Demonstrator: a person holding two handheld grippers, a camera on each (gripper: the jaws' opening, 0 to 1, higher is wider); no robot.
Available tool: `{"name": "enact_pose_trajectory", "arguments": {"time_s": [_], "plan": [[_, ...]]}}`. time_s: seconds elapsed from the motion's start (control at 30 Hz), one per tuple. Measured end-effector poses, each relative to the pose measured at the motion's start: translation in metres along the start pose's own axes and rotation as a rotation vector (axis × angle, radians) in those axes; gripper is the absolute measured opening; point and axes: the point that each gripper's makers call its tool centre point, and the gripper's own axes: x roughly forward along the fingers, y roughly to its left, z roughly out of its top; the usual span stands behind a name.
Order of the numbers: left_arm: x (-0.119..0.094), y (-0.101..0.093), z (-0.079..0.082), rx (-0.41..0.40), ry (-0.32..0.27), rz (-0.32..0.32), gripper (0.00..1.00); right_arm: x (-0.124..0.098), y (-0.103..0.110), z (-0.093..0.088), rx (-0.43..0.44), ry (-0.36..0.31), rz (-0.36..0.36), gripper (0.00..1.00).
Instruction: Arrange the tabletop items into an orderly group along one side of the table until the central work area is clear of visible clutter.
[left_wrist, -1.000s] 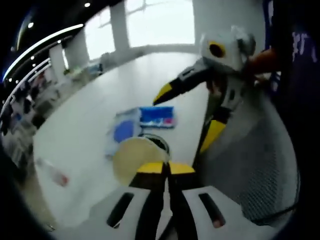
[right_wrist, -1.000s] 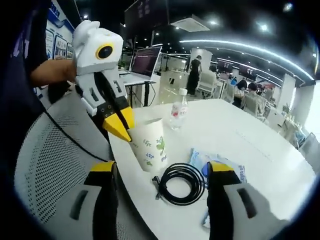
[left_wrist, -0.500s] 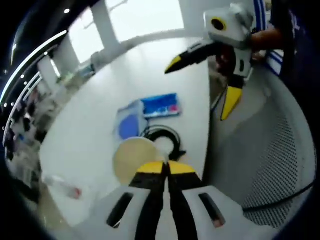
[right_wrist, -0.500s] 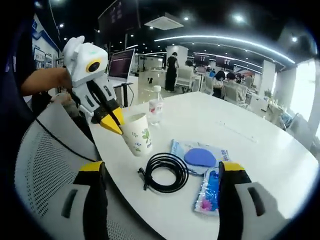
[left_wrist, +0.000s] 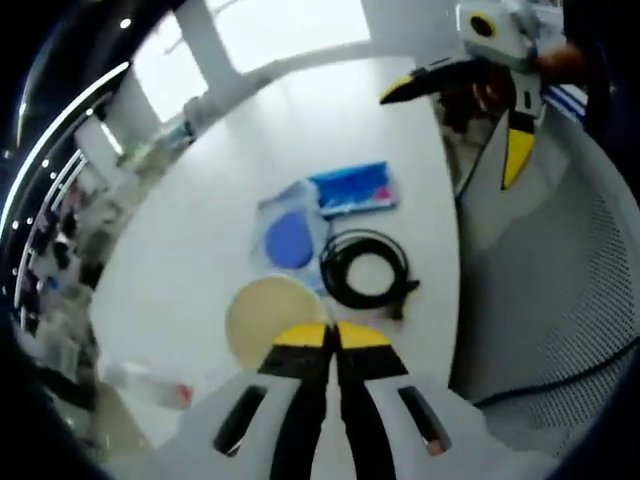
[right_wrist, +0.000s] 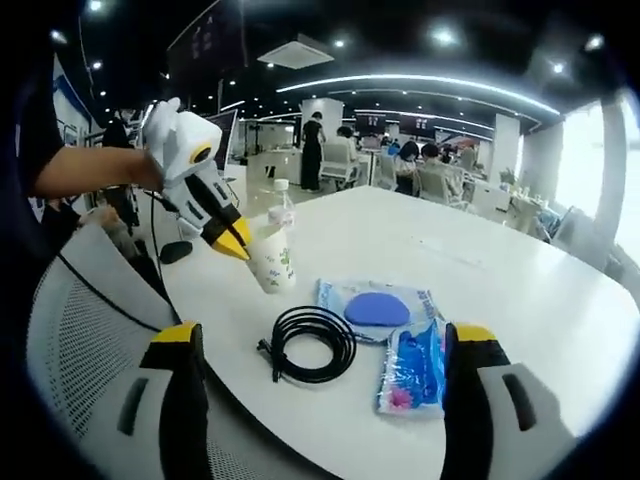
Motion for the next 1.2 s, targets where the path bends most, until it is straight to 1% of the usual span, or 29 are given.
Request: {"name": "enact_pose_trajectory", "arguments": {"time_s": [0.17,0.23,0.27,0.37,0.57,0.63,0.73,0.87,1.0,1.07,1.13,1.2], "plan": [[0.011,0.021,-0.008,0.017,0.021,0.033,0.00,-0.005,-0.003,-0.009,0.039,0.008,-0.031,1.00],[0.014,0.026,-0.011,0.024,0.030,0.038,0.00,-0.005,-0.004,-0.012,0.024,0.021,-0.045,1.00],[0.016,0.028,-0.012,0.028,0.032,0.040,0.00,-0.005,-0.007,-0.013,0.002,0.021,-0.061,1.00],[0.021,0.034,-0.015,0.036,0.047,0.038,0.00,-0.006,-0.010,-0.013,0.005,0.021,-0.074,0.99],[0.029,0.049,-0.024,0.053,0.078,0.032,0.00,-0.005,-0.016,-0.020,0.037,0.038,-0.094,0.97],[0.032,0.057,-0.028,0.055,0.091,0.030,0.00,-0.005,-0.017,-0.020,0.047,0.035,-0.102,0.96],[0.034,0.069,-0.032,0.057,0.110,0.032,0.00,-0.005,-0.020,-0.023,0.024,0.050,-0.116,0.96],[0.038,0.084,-0.034,0.051,0.127,0.031,0.00,-0.005,-0.022,-0.022,0.013,0.048,-0.128,0.96],[0.044,0.095,-0.038,0.048,0.150,0.025,0.00,-0.005,-0.024,-0.025,0.001,0.065,-0.134,0.95],[0.046,0.101,-0.040,0.030,0.162,0.020,0.00,-0.005,-0.024,-0.026,-0.007,0.066,-0.135,0.95],[0.047,0.107,-0.040,-0.001,0.158,0.017,0.00,-0.006,-0.026,-0.027,-0.027,0.069,-0.145,0.94],[0.049,0.112,-0.042,-0.011,0.168,0.012,0.00,-0.006,-0.028,-0.029,-0.024,0.074,-0.148,0.95]]}}
